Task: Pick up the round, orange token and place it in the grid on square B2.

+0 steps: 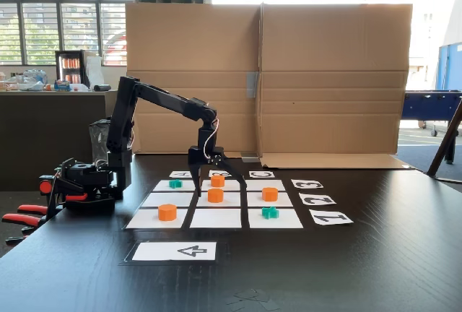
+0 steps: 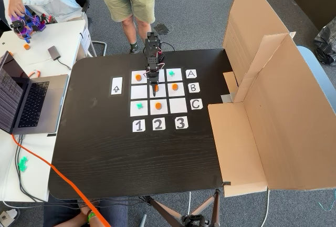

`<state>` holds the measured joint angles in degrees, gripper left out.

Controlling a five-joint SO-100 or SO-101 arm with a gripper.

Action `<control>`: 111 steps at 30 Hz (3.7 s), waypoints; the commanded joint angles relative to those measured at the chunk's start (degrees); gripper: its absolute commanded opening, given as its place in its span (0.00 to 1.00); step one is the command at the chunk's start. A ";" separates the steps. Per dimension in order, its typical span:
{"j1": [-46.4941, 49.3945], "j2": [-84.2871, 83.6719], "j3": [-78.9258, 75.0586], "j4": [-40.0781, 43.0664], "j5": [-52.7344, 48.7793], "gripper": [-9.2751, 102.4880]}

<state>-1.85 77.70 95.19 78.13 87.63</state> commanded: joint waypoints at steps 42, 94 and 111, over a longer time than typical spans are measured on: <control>99.14 113.03 79.98 -43.51 -7.47 0.08; 100.37 113.03 80.07 -38.67 -7.65 0.08; 100.37 113.03 80.07 -38.67 -7.65 0.08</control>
<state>98.09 190.28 175.08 39.29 80.42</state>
